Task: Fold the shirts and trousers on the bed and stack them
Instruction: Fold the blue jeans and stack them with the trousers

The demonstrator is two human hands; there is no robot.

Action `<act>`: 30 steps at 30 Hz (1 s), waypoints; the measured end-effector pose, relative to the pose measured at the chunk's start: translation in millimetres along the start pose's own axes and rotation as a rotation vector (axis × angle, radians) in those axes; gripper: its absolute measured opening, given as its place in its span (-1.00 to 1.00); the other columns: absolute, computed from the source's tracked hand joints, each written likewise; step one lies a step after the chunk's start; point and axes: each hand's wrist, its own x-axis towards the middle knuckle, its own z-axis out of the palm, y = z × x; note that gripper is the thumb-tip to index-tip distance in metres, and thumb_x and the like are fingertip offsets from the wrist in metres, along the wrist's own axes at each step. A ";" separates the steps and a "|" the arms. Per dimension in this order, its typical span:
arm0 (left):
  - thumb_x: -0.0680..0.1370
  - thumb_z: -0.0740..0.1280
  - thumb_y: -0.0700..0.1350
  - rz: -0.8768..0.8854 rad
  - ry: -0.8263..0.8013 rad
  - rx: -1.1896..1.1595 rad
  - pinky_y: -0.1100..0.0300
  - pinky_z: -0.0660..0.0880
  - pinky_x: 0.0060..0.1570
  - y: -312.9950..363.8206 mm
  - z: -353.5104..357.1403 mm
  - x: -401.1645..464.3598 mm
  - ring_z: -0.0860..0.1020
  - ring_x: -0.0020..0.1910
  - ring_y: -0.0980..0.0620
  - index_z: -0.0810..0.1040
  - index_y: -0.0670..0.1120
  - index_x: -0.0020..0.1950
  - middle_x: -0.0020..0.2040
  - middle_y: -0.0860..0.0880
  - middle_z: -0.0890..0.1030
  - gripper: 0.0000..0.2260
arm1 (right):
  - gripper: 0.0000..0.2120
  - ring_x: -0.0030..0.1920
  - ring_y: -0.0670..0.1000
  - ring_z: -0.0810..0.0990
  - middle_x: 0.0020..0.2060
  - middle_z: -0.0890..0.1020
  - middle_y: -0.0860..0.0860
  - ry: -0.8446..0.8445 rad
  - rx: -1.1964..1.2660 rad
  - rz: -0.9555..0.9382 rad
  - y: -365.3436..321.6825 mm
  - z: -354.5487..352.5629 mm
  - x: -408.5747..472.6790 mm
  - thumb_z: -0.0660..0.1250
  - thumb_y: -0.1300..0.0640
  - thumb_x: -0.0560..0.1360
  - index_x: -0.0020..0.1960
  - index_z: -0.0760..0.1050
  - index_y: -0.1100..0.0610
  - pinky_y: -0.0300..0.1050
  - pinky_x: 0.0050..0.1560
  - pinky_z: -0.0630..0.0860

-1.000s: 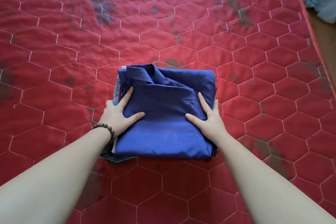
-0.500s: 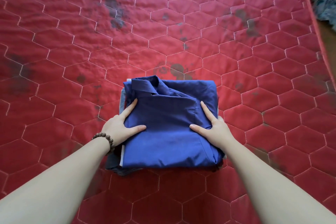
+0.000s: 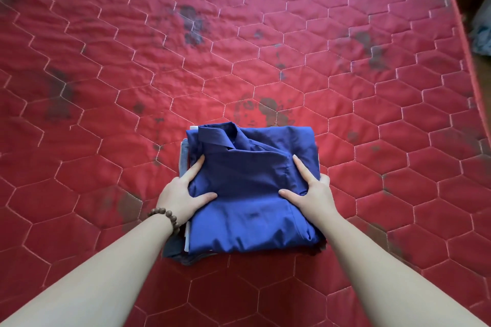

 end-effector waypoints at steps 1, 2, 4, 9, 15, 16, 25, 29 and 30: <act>0.35 0.50 0.17 -0.008 0.015 0.004 0.04 0.50 0.04 0.2 0.6 -6.0 0.58 0.04 -0.14 0.08 0.45 0.44 0.03 -0.11 0.61 -0.20 | -0.17 -0.03 -0.01 0.50 0.13 0.28 0.02 0.015 -0.009 -0.016 -1.4 0.9 -4.7 0.52 -0.16 0.30 0.32 0.05 -0.58 -0.15 0.21 0.40; 0.35 0.50 0.17 -0.015 0.031 0.005 0.04 0.50 0.03 0.4 0.1 -12.4 0.58 0.03 -0.15 0.10 0.44 0.44 0.02 -0.11 0.61 -0.20 | -0.17 0.00 0.00 0.52 0.14 0.27 0.01 0.026 -0.019 -0.035 -3.6 1.3 -9.5 0.52 -0.15 0.31 0.31 0.05 -0.59 -0.14 0.21 0.41; 0.35 0.49 0.19 -0.028 0.057 0.000 0.05 0.50 0.01 1.0 -4.5 -25.6 0.58 0.01 -0.15 0.11 0.45 0.43 0.01 -0.11 0.60 -0.22 | -0.19 0.07 0.02 0.52 0.18 0.26 0.02 0.035 -0.031 -0.070 -10.0 -1.1 -19.2 0.51 -0.14 0.32 0.30 0.05 -0.60 -0.14 0.22 0.41; 0.35 0.48 0.19 -0.057 0.135 -0.033 0.05 0.50 0.02 14.6 -47.2 -75.3 0.58 0.03 -0.17 0.11 0.46 0.42 0.01 -0.11 0.61 -0.23 | -0.21 0.17 0.04 0.49 0.17 0.24 -0.02 0.030 -0.029 -0.161 -52.6 -25.3 -56.7 0.51 -0.11 0.34 0.32 0.10 -0.56 -0.10 0.29 0.40; 0.34 0.50 0.15 -0.074 0.271 -0.091 0.13 0.46 -0.03 35.1 -139.0 -159.4 0.58 0.07 -0.21 0.14 0.41 0.45 0.11 -0.12 0.64 -0.21 | -0.23 0.12 0.07 0.50 0.14 0.28 0.03 -0.030 -0.054 -0.290 -148.6 -66.2 -116.9 0.52 -0.12 0.33 0.36 0.16 -0.49 -0.09 0.31 0.37; 0.34 0.50 0.15 -0.079 0.300 -0.103 0.15 0.44 -0.07 34.9 -153.4 -174.9 0.58 0.06 -0.20 0.14 0.41 0.44 0.11 -0.11 0.64 -0.21 | -0.23 0.13 0.07 0.50 0.14 0.28 0.03 -0.044 -0.057 -0.317 -165.2 -69.8 -126.2 0.52 -0.12 0.33 0.36 0.17 -0.49 -0.09 0.31 0.37; 0.35 0.51 0.16 -0.202 0.571 -0.150 0.14 0.45 -0.09 -30.8 -261.6 -327.9 0.58 0.08 -0.21 0.14 0.38 0.46 0.20 -0.07 0.61 -0.20 | -0.22 0.05 0.01 0.43 0.12 0.26 0.00 -0.169 -0.122 -0.609 -301.1 -21.9 -233.3 0.51 -0.17 0.31 0.34 0.14 -0.52 -0.09 0.22 0.40; 0.34 0.50 0.17 -0.245 0.637 -0.169 0.14 0.48 -0.04 -92.1 -305.8 -381.8 0.58 0.09 -0.18 0.13 0.38 0.47 0.23 -0.05 0.60 -0.20 | -0.23 0.06 0.01 0.43 0.11 0.25 -0.02 -0.235 -0.141 -0.683 -353.0 39.7 -277.2 0.51 -0.19 0.31 0.33 0.12 -0.54 -0.16 0.16 0.38; 0.34 0.50 0.17 -0.255 0.647 -0.172 0.14 0.48 -0.04 -110.5 -315.8 -392.8 0.58 0.09 -0.18 0.13 0.37 0.47 0.23 -0.05 0.60 -0.20 | -0.23 0.08 0.02 0.43 0.12 0.25 -0.02 -0.246 -0.154 -0.696 -365.4 57.9 -288.0 0.50 -0.20 0.31 0.33 0.12 -0.54 -0.14 0.17 0.39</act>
